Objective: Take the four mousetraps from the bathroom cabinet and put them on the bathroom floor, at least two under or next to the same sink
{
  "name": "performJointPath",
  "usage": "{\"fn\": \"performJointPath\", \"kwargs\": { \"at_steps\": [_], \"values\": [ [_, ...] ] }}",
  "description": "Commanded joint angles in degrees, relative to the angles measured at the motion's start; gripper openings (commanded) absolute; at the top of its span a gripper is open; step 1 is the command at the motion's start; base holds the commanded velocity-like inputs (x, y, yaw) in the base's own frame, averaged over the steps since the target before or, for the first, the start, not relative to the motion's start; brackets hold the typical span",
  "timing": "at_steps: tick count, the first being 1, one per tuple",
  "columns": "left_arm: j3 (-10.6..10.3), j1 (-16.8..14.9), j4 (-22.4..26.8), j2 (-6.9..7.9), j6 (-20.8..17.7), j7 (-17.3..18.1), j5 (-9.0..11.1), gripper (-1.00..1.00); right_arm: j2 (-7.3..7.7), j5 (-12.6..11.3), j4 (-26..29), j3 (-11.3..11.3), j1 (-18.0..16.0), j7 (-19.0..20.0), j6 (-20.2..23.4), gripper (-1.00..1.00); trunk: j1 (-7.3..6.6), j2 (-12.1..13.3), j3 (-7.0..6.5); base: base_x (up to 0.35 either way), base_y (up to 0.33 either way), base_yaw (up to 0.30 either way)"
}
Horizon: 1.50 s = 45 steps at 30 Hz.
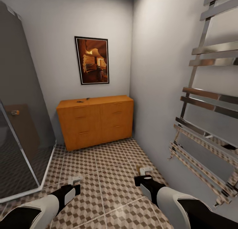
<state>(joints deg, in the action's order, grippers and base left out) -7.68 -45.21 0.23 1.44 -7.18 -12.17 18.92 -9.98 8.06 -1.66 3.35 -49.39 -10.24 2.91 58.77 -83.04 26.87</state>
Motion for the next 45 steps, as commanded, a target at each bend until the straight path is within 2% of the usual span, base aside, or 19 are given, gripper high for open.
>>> {"fn": "performJointPath", "kwargs": {
  "at_steps": [1,5,9,12,15,21,26,29,32,40,45],
  "values": [
    [-0.53,0.68,0.04,-0.34,0.58,-0.16,0.45,-1.0,-0.02,0.5,-0.1,0.34,-0.08,-0.23,0.18,-1.0,-0.04,-0.04,0.06,-0.345,0.0,0.0],
    [-0.5,2.82,0.03,-1.54,1.88,-0.15,0.55,-1.0,-0.02,0.52,-0.15,0.3,-0.01,-0.28,0.33,-1.0,-0.04,-0.04,0.06,-0.345,0.0,0.0],
    [-0.42,3.79,0.05,-2.49,2.36,-0.23,0.82,-1.0,-0.02,1.92,-0.17,0.32,0.67,-0.34,0.37,-1.0,-0.04,-0.04,0.06,-0.344,0.0,0.0],
    [-0.27,3.91,0.09,-2.76,2.8,-0.23,1.94,-1.0,-0.02,2.76,-0.15,0.33,1.13,-0.28,0.27,-1.0,-0.04,-0.04,0.06,-0.344,0.0,0.0],
    [-0.17,3.96,0.06,-3.72,4.7,-0.18,4.51,-1.0,-0.02,3.17,-0.17,0.34,1.66,-0.2,0.2,-1.0,-0.04,-0.04,0.06,-0.344,0.0,0.0],
    [-0.17,4.03,0.11,-4.83,6.74,0.01,5.9,-1.0,-0.02,3.33,-0.18,0.34,1.89,-0.06,0.36,-1.0,-0.04,-0.04,0.06,-0.306,0.0,0.0],
    [-0.21,4.06,0.18,-5.21,8.19,0.44,6.08,-1.0,-0.02,3.35,-0.18,0.34,1.92,0.02,0.41,-1.0,-0.04,-0.04,0.06,-0.11,0.0,0.0],
    [-0.23,4.07,0.19,-5.31,10.9,0.91,6.24,-1.0,-0.02,3.36,-0.16,0.34,1.93,-0.02,0.5,-1.0,-0.04,-0.04,0.06,-0.026,0.0,0.0],
    [-0.23,4.08,0.2,-5.26,11.89,1.02,6.28,-1.0,-0.02,3.38,-0.17,0.34,1.93,-0.07,0.56,-1.0,-0.04,-0.04,0.06,-0.01,0.0,0.0],
    [-0.31,4.08,0.21,-5.3,12.57,1.09,6.22,-1.0,-0.02,3.32,-0.18,0.34,1.95,0.06,0.65,-1.0,-0.04,-0.04,0.06,-0.002,0.0,0.0],
    [-0.32,4.08,0.23,-5.34,12.53,1.16,6.22,-1.0,-0.02,3.28,-0.18,0.34,3.09,-0.29,0.57,-1.0,-0.04,-0.04,0.06,-0.049,0.0,0.0]
  ]
}}
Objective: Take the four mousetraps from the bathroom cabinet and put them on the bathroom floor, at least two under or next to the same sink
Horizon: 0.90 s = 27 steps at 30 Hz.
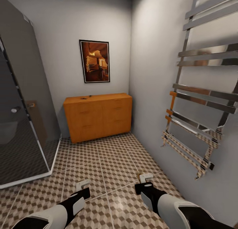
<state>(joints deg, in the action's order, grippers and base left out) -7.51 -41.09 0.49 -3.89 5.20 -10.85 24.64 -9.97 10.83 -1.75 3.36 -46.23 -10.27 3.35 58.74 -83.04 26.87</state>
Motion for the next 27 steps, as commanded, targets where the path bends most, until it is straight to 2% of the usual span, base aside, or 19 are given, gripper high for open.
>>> {"fn": "performJointPath", "kwargs": {
  "at_steps": [1,14,19,27],
  "values": [
    [-0.49,-0.04,0.0,-0.03,0.13,-0.12,0.5,-1.0,-0.03,0.51,-0.1,0.33,0.51,-0.31,-0.04,-1.0,-0.01,-0.04,0.06,-0.212,0.0,0.0],
    [-0.49,-0.04,-0.05,-0.35,0.13,-0.01,0.58,-1.0,-0.03,0.58,-0.1,0.31,2.99,-0.48,-0.45,-1.0,-0.01,-0.04,0.06,-0.314,0.0,0.0],
    [-0.49,-0.04,-0.1,-0.41,0.19,-0.04,0.65,-1.0,-0.03,0.64,-0.08,0.29,5.16,-0.44,-0.45,-1.0,-0.01,-0.04,0.06,-0.343,0.0,0.0],
    [-0.45,-0.04,-0.17,-0.37,0.31,-0.04,0.63,-1.0,-0.03,0.67,-0.09,0.26,5.82,-0.19,-0.29,-1.0,-0.01,-0.04,0.06,-0.343,0.0,0.0]
  ]
}}
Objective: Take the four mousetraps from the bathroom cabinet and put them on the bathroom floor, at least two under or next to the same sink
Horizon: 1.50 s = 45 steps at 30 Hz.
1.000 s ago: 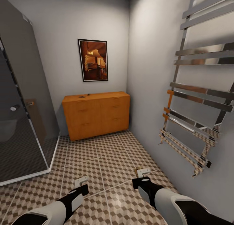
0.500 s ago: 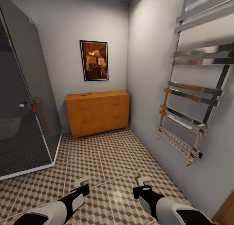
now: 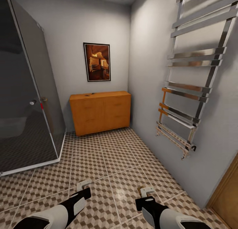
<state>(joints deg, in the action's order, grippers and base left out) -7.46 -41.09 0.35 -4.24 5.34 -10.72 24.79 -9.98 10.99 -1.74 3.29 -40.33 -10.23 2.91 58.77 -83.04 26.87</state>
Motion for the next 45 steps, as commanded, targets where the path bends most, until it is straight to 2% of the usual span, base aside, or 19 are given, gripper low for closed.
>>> {"fn": "performJointPath", "kwargs": {
  "at_steps": [1,8,27,35,37,40,45],
  "values": [
    [-0.51,-0.04,-0.04,-0.01,0.17,-0.18,0.48,-1.0,-0.01,0.51,-0.1,0.35,-0.06,-0.2,0.13,-1.0,-0.04,-0.04,0.06,-0.326,0.0,0.0],
    [-0.53,0.08,-0.08,0.02,0.19,-0.04,0.35,-1.0,-0.01,0.44,-0.04,0.32,-0.02,-0.17,0.34,-1.0,-0.04,-0.04,0.06,-0.109,0.0,-0.077],
    [-0.54,0.14,-0.08,0.02,0.16,0.08,0.34,-1.0,-0.01,0.43,-0.08,0.32,-0.01,-0.01,0.69,-1.0,-0.04,-0.04,0.06,-0.003,0.0,-0.272],
    [-0.54,0.14,-0.08,0.28,0.11,3.42,0.58,-1.0,-0.01,0.41,-0.11,0.32,-0.01,0.19,1.08,-1.0,-0.04,-0.04,0.06,0.0,0.0,-0.258],
    [-0.54,0.14,-0.08,0.28,0.11,3.55,0.6,-1.0,-0.01,0.38,-0.09,0.32,-0.01,0.17,1.82,-1.0,-0.04,-0.04,0.06,0.0,0.0,-0.078],
    [-0.54,0.14,-0.08,0.29,0.11,3.65,0.61,-1.0,-0.01,0.26,-0.04,0.5,-0.01,0.09,6.57,-1.0,-0.04,-0.04,0.06,0.0,0.0,-0.03],
    [-0.54,0.14,-0.08,0.28,0.05,3.75,0.61,-1.0,-0.01,0.14,-0.03,0.57,-0.01,0.04,8.69,-1.0,-0.04,-0.04,0.06,0.0,0.0,-0.008]
  ]
}}
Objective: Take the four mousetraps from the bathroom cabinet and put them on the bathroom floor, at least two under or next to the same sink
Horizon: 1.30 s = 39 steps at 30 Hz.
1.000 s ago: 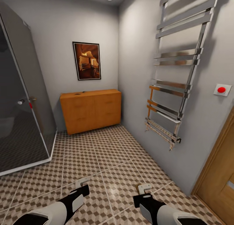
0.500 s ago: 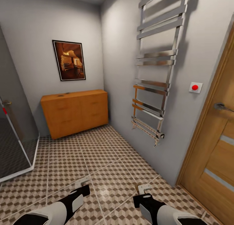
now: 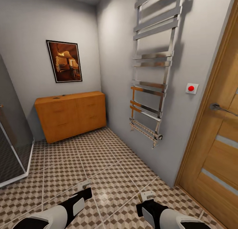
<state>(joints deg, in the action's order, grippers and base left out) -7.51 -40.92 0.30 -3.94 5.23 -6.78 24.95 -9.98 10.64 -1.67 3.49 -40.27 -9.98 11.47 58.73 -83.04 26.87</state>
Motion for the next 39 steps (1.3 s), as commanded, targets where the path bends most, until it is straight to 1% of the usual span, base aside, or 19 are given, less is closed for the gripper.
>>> {"fn": "performJointPath", "kwargs": {
  "at_steps": [1,8,15,18,19,22,25,39],
  "values": [
    [-0.49,-0.04,-0.03,-0.02,0.16,-0.18,0.42,-1.0,-0.01,0.45,-0.1,0.39,-0.08,-0.23,0.2,-1.0,0.0,-0.04,0.06,0.0,0.0,-0.003],
    [-0.49,-0.04,-0.03,-0.1,0.13,-0.16,0.44,-1.0,-0.01,0.11,-0.13,0.48,-0.08,-0.49,-0.81,-1.0,0.0,-0.04,0.06,0.0,0.0,0.0],
    [-0.49,-0.04,-0.03,-0.11,0.13,-0.16,0.43,-1.0,-0.01,0.34,-0.16,0.47,0.04,-0.88,-1.53,-1.0,0.0,-0.04,0.06,0.0,0.0,-0.001],
    [-0.49,-0.04,-0.03,-0.11,0.13,-0.16,0.44,-1.0,-0.01,0.52,-0.13,0.47,0.59,-0.88,-3.34,-1.0,0.0,-0.04,0.06,0.0,0.0,-0.096],
    [-0.49,-0.04,-0.03,-0.11,0.13,-0.16,0.41,-1.0,-0.01,0.55,-0.12,0.47,0.88,-0.79,-4.62,-1.0,0.0,-0.04,0.06,0.0,0.0,-0.173],
    [-0.49,-0.04,-0.03,-0.11,0.13,-0.16,0.33,-1.0,-0.01,0.68,-0.13,0.42,1.18,-0.62,-6.23,-1.0,0.0,-0.04,0.06,0.0,0.0,-0.205],
    [-0.51,-0.04,-0.03,-0.11,0.16,-0.16,0.3,-1.0,-0.01,0.74,-0.12,0.4,1.29,-0.54,-6.97,-1.0,0.0,-0.04,0.06,0.0,0.0,-0.236],
    [-0.53,-0.04,-0.03,-0.11,0.22,-0.18,0.28,-1.0,-0.01,0.7,-0.18,0.38,1.4,-0.54,-8.01,-1.0,0.0,-0.04,0.06,0.0,0.0,-0.274]
  ]
}}
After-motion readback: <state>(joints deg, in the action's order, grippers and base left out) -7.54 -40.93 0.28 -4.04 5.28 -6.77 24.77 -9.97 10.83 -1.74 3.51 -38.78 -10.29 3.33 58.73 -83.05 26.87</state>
